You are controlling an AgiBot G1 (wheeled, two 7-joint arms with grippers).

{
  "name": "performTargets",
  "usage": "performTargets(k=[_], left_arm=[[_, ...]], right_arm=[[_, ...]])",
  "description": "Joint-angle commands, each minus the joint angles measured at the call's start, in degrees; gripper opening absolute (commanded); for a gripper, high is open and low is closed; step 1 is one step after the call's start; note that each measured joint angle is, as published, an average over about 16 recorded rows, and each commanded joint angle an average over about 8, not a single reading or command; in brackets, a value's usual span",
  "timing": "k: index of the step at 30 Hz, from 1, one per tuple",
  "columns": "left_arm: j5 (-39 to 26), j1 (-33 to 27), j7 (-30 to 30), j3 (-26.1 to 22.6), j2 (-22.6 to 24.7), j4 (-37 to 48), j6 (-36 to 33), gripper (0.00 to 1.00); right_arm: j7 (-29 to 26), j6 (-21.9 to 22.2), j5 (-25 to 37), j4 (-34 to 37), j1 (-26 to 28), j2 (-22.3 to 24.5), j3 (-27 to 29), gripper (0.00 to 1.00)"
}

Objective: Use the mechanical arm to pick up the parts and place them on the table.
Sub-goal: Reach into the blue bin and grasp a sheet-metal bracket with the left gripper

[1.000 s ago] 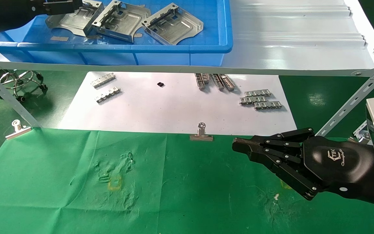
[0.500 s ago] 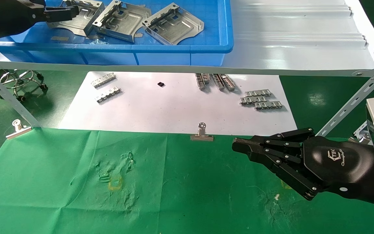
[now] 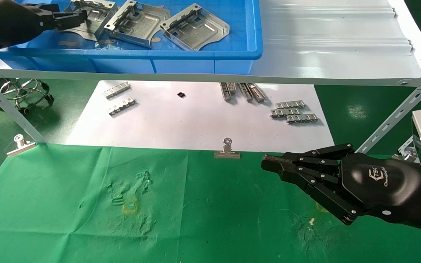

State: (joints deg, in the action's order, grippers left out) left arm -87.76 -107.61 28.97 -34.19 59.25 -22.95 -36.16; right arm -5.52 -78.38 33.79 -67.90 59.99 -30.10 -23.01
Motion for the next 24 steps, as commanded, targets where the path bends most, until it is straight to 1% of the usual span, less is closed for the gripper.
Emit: performTargets(k=[1, 24], left_arm=[[0.18, -0.07, -0.59, 0.12, 0.18, 0.42, 0.04, 0.00], [2.89, -0.77, -6.99, 1.93, 0.83, 4.44, -0.64, 0.00]], right_arm=[[0.00, 0.00, 0.00, 0.00, 0.00, 0.00, 0.00, 0.00], [0.00, 0.00, 0.00, 0.00, 0.00, 0.00, 0.00, 0.00]])
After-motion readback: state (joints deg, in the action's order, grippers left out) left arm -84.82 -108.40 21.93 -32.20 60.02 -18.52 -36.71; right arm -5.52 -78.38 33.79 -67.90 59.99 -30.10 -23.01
